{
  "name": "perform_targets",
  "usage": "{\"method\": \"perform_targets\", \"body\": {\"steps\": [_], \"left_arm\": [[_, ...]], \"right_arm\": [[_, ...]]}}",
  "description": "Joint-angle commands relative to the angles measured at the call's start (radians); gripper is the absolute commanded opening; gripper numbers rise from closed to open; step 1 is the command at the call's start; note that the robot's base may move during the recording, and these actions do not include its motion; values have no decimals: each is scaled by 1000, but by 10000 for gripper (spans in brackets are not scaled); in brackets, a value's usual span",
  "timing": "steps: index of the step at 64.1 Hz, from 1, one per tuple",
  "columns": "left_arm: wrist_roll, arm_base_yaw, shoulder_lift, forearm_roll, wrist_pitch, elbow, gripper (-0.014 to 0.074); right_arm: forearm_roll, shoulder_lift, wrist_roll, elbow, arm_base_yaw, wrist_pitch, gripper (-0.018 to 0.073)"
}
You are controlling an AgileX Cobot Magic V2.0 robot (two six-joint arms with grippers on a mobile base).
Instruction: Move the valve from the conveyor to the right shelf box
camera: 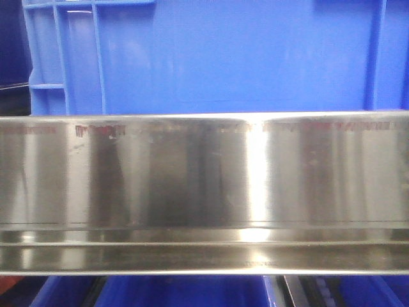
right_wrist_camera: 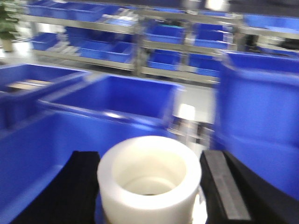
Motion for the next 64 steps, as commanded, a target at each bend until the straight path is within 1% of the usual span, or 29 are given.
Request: {"method": "perform_targets", "body": {"steps": [1, 11, 17, 27, 31, 43, 48, 52, 57, 64], "left_arm": [[-5, -76, 102, -10, -13, -75, -111], [-5, -181, 285, -10, 3, -164, -111], [-5, -214, 378, -10, 31, -204, -111], [-5, -222, 492, -10, 83, -231, -111], [-5, -222, 528, -8, 101, -231, -111], [-5, -222, 591, 9, 140, -231, -111], [-5, -222, 608, 19, 153, -231, -105], [-5, -216, 616, 26, 167, -231, -71], [-5, -212, 621, 26, 186, -231, 13], [-5, -204, 623, 26, 205, -231, 167]], "right_arm": [[1, 75, -2, -77, 81, -38, -153], [1, 201, -2, -115, 200, -38, -153], [1, 270, -2, -115, 234, -38, -153], [-1, 368, -2, -115, 242, -46, -153], [-28, 399, -2, -115, 242, -52, -153], [-56, 480, -2, -115, 242, -61, -151], [-60, 507, -2, -115, 240, -54, -134], [-60, 529, -2, -115, 233, -44, -94], [-60, 553, -2, -115, 220, -33, -22], [-60, 580, -2, -115, 191, -30, 132]]}}
